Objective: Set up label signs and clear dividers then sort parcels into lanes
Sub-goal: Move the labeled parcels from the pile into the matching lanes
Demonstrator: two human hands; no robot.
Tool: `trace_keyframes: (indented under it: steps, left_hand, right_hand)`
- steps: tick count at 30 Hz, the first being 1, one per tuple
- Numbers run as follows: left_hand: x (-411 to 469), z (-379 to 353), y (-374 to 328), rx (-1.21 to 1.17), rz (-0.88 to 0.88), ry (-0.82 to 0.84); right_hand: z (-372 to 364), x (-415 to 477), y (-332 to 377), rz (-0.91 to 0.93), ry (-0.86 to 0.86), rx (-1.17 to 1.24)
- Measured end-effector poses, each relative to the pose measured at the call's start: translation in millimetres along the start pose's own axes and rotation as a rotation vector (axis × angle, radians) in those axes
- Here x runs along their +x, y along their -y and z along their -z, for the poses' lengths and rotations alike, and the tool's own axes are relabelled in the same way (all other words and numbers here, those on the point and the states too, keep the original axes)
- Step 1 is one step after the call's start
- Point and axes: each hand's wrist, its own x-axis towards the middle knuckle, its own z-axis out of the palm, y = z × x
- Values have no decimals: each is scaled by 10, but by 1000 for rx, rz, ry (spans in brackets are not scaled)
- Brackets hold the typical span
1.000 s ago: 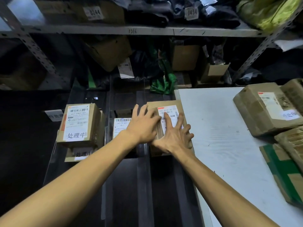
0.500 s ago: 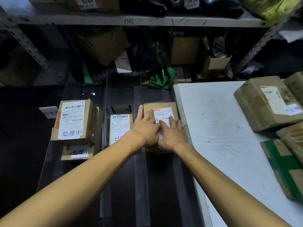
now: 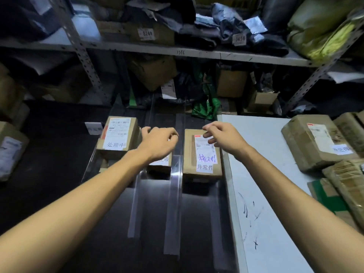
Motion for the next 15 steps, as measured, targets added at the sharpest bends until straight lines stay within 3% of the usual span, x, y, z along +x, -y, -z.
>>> trace_keyframes:
  steps: [6,11,15]
  left_hand:
    - [-850,493,173,-118,68,-130]
    - [-1754,1054,731,-142,188,-209]
    - [-2531,1557,1318,-133,278,-364]
  right_hand:
    - [-627,-323,636,216,139,-119]
    - [-1484,-718,1392,442,321,-256]
    - [-2300,-1046,2073,642,469,-369]
